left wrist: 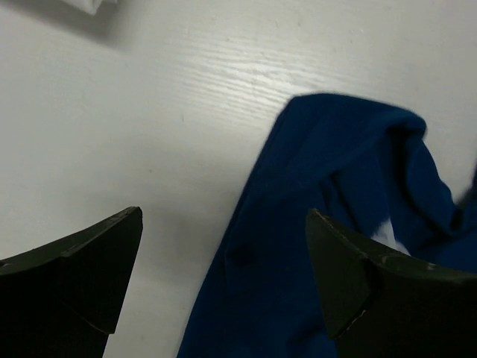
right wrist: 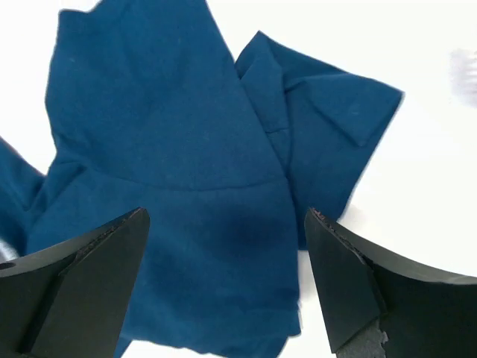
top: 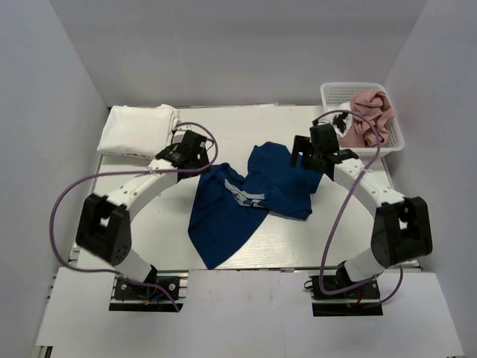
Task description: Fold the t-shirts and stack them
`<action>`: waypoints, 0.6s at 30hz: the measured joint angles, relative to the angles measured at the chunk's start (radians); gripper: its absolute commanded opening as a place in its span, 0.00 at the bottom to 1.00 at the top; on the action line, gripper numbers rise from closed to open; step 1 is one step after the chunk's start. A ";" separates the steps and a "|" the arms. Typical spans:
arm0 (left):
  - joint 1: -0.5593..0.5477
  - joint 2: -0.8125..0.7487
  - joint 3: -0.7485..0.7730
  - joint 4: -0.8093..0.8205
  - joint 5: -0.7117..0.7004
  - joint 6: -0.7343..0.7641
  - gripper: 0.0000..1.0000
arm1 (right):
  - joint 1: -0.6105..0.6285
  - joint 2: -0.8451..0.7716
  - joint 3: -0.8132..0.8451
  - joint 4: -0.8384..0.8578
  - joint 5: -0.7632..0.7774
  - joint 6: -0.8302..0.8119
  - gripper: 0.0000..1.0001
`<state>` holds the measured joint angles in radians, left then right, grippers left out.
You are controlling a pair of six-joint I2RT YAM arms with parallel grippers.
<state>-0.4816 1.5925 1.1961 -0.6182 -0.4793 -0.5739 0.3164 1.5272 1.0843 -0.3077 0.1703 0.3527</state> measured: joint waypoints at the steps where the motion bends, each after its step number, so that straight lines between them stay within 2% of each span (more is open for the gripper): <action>1: -0.003 -0.039 -0.032 0.007 0.022 0.003 1.00 | 0.000 -0.025 -0.008 0.002 0.004 0.000 0.90; 5: -0.023 -0.144 -0.139 0.074 0.188 0.048 1.00 | -0.001 -0.083 -0.029 0.021 0.018 -0.003 0.90; 8: -0.044 -0.084 -0.163 0.131 0.299 0.074 0.98 | -0.001 -0.107 -0.097 0.057 0.018 -0.009 0.90; 13: -0.064 0.119 -0.110 0.147 0.341 0.080 0.91 | -0.001 -0.082 -0.120 0.071 -0.020 -0.058 0.90; 18: -0.045 0.162 -0.076 0.130 0.294 0.060 0.83 | -0.001 0.006 -0.061 0.133 -0.071 -0.191 0.90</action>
<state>-0.5270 1.7542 1.1206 -0.4877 -0.1856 -0.5140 0.3153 1.5333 1.0237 -0.1745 0.0990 0.1619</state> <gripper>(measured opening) 0.858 0.904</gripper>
